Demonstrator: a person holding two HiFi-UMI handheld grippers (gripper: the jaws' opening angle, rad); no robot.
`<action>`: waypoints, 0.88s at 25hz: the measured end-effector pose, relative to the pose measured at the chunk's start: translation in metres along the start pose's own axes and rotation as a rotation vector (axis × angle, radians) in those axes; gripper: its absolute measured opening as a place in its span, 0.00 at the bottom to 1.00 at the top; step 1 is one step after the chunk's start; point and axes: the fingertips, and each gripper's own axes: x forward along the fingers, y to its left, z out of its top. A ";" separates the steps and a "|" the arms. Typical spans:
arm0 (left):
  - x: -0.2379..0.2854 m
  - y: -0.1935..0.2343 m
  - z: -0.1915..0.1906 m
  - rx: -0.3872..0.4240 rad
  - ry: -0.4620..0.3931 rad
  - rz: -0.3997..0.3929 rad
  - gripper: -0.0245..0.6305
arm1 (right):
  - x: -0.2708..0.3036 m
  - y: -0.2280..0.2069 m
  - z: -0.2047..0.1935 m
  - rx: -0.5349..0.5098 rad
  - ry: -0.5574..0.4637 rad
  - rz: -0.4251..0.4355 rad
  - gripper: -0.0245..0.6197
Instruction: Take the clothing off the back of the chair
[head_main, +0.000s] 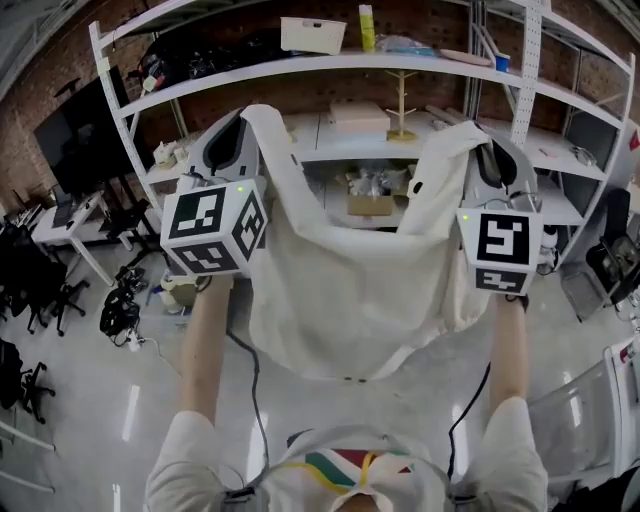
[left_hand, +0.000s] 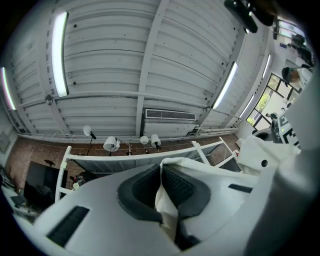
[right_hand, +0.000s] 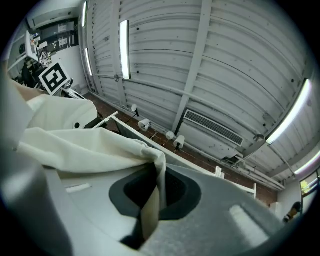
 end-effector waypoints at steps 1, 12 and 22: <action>-0.003 -0.001 -0.009 0.011 0.003 0.013 0.07 | -0.002 0.005 -0.007 0.015 0.010 0.012 0.05; -0.045 -0.023 -0.080 0.017 0.089 0.042 0.07 | -0.030 0.045 -0.061 0.089 0.099 0.067 0.05; -0.084 -0.051 -0.151 -0.069 0.200 0.045 0.07 | -0.059 0.087 -0.109 0.187 0.181 0.096 0.05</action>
